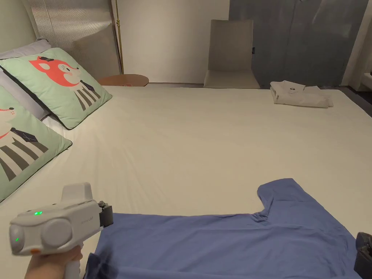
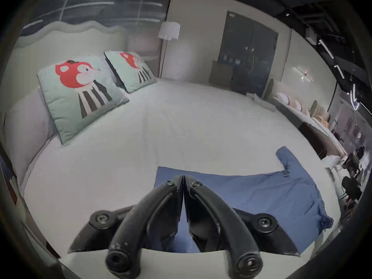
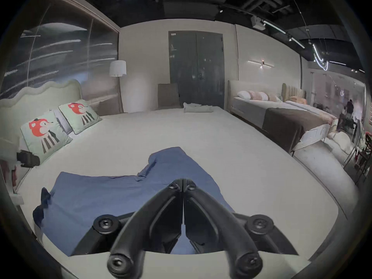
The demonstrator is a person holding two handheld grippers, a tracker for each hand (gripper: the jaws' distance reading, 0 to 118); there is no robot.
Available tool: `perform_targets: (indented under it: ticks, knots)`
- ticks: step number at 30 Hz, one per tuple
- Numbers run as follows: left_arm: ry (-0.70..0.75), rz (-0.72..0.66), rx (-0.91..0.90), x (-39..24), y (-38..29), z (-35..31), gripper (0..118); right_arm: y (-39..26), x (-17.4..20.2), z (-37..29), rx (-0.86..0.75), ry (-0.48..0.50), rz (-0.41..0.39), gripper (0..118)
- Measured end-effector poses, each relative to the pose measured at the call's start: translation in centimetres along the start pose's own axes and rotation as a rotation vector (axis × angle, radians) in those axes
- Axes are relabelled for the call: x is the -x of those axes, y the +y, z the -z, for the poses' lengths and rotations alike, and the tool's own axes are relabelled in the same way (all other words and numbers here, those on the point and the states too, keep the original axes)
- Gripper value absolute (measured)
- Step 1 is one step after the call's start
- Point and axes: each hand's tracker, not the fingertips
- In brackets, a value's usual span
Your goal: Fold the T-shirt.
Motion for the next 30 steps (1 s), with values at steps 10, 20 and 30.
perform_targets:
  ticks: [10, 20, 30]
  knots:
    - [0.068, -0.097, 0.254, 1.9, 0.3, 13.0, 97, -2.2, -0.3, 4.2, 0.111, -0.031, 0.004, 1]
    - [0.079, 0.045, 0.187, 0.1, -0.4, 10.8, 6, -0.4, -1.6, 10.2, 0.235, -0.065, -0.006, 115]
    - [0.047, 0.056, 0.127, -0.5, -0.1, 8.2, 5, 2.2, -4.4, 23.6, 0.560, -0.145, -0.033, 112]
